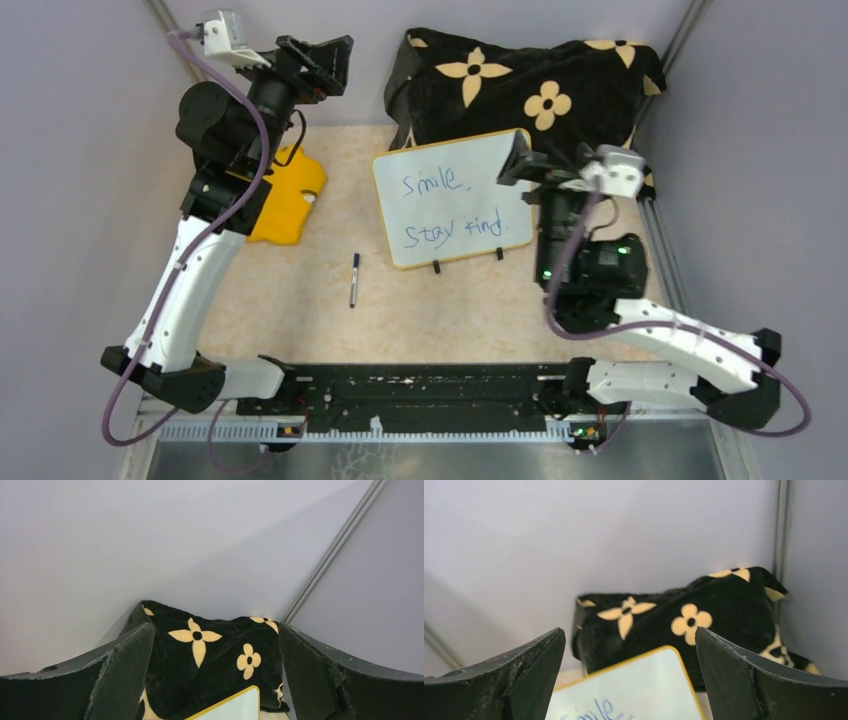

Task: Write a sentence on the whiteboard
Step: Reset both arms

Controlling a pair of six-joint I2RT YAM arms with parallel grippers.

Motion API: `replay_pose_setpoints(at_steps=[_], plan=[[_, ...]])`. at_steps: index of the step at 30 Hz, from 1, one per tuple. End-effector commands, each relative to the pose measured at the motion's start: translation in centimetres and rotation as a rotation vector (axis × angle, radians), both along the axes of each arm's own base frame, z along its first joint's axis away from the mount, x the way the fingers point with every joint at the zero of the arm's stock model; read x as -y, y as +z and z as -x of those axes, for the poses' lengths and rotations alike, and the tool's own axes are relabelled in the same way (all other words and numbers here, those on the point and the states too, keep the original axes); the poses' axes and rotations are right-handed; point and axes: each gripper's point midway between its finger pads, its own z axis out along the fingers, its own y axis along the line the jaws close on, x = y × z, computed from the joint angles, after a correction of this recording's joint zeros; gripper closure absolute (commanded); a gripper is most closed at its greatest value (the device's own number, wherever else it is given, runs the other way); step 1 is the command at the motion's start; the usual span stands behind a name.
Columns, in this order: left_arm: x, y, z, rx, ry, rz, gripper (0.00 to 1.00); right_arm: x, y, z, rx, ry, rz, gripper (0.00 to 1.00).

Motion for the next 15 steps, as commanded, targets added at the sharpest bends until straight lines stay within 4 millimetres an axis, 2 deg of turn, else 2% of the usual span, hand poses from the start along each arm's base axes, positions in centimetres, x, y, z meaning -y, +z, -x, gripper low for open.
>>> replay_pose_setpoints(at_steps=[1, 5, 10, 15], plan=[[-0.7, 1.9, 1.9, 0.095, 0.005, -0.005, 0.01, 1.9, 4.9, 2.4, 0.157, 0.170, -0.208, 0.01], [-0.9, 1.3, 2.0, 0.100, 0.011, -0.008, 0.01, 3.5, 5.1, 2.7, 0.193, 0.121, -0.237, 0.01], [-0.5, 1.5, 2.2, 0.099, 0.034, -0.021, 0.01, 3.4, 3.8, 2.3, 0.182, 0.072, -0.208, 0.01], [1.8, 1.3, 4.1, 0.131, 0.087, -0.088, 0.01, 3.5, 2.8, 2.2, 0.179, 0.051, -0.180, 0.01]])
